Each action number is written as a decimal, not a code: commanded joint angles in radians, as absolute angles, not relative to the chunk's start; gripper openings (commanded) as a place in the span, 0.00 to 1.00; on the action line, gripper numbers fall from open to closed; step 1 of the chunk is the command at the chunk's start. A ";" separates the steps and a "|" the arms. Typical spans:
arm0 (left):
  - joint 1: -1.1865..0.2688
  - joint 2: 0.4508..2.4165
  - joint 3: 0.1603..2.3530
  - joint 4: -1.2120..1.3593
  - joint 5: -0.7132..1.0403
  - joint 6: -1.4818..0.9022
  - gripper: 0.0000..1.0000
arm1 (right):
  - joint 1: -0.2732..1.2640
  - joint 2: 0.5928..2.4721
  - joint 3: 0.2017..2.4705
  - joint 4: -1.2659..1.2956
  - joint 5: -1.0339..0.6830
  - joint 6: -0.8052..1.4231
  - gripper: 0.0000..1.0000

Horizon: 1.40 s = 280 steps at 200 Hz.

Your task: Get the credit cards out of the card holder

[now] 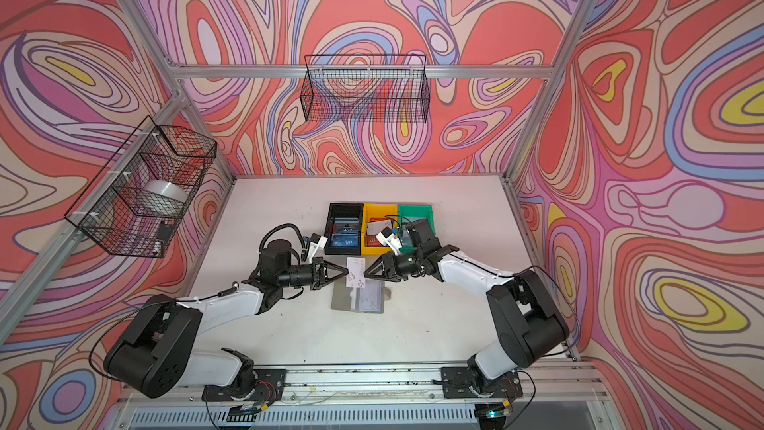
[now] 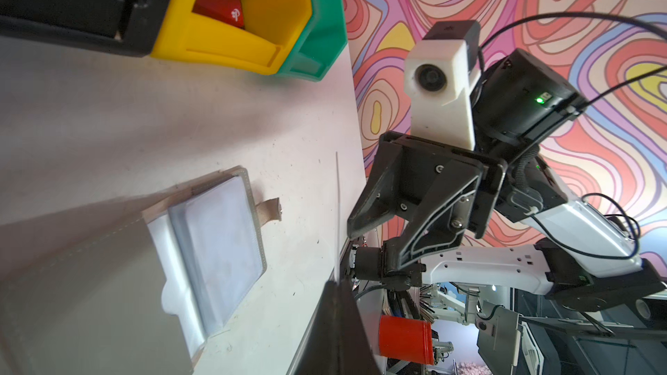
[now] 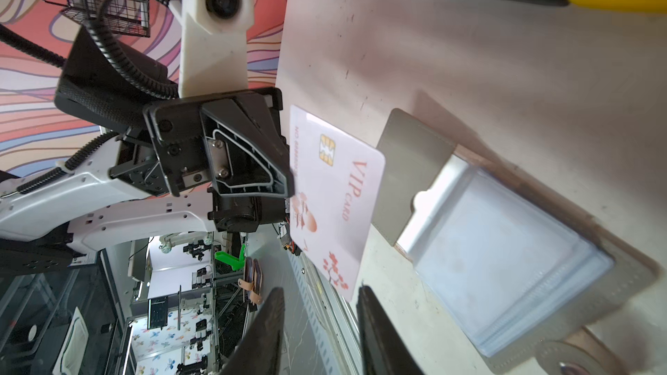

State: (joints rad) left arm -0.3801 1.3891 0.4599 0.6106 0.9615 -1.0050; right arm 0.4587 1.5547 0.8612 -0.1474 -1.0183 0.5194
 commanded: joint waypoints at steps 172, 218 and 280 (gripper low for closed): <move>-0.378 1.436 0.356 0.973 0.970 -1.157 0.16 | 0.443 1.680 1.045 -0.252 -1.142 0.417 0.02; -0.378 1.399 0.372 0.792 0.956 -1.048 0.30 | 0.438 1.672 1.095 -0.388 -1.139 0.322 0.00; -0.347 1.244 0.452 0.359 0.937 -0.826 0.33 | 0.415 1.821 1.465 -0.957 -0.819 0.009 0.00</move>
State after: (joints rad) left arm -0.3706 1.3029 0.4015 0.5652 0.9447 -0.9512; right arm 0.4263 1.7275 1.3033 -0.6430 -1.0195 0.1898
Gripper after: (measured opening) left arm 0.324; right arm 0.044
